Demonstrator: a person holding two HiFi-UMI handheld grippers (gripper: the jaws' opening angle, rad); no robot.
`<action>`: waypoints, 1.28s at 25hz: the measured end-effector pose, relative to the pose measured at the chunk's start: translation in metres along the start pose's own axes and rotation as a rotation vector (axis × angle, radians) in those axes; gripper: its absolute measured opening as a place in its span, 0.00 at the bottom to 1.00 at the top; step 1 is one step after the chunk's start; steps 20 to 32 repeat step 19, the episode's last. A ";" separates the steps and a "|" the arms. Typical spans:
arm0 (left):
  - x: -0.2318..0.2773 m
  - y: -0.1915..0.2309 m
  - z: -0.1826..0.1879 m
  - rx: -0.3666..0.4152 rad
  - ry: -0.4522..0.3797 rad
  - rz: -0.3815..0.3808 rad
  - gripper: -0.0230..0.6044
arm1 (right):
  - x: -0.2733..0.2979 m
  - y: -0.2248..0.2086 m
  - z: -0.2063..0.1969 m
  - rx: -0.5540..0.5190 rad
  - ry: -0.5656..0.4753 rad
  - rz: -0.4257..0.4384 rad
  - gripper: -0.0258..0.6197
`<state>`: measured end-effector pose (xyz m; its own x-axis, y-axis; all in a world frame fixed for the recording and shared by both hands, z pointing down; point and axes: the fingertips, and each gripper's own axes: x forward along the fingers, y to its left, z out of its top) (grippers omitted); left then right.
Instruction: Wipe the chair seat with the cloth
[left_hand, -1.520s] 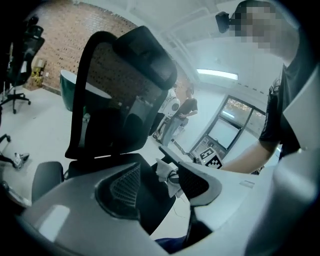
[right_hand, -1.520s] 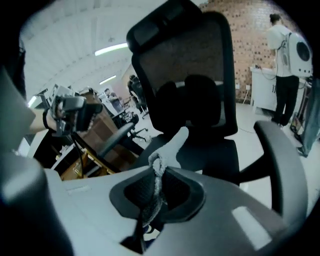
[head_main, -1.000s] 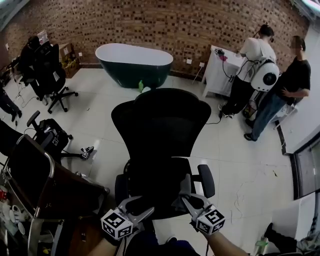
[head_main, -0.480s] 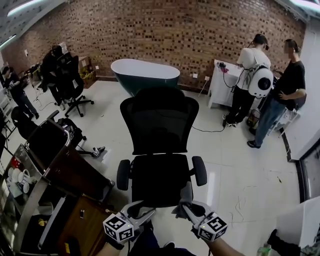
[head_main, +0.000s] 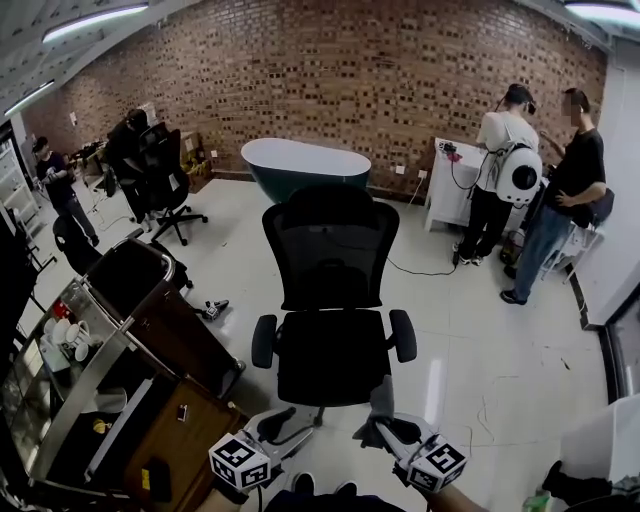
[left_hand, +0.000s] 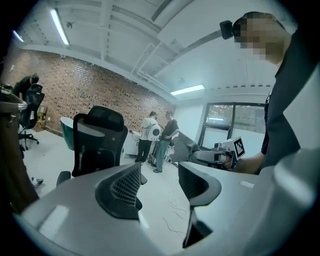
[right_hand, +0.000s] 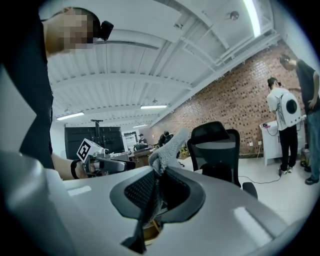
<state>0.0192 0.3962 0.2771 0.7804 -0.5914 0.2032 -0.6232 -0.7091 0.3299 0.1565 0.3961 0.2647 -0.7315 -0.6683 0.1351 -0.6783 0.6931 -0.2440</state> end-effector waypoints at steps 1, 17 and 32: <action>-0.005 -0.003 0.001 0.006 0.003 -0.003 0.45 | -0.001 0.007 0.002 -0.011 -0.001 0.004 0.09; -0.071 -0.007 -0.009 0.068 0.002 -0.070 0.45 | 0.013 0.089 0.003 -0.051 -0.030 0.015 0.09; -0.077 -0.008 -0.006 0.071 0.000 -0.071 0.45 | 0.011 0.097 0.004 -0.047 -0.030 0.015 0.09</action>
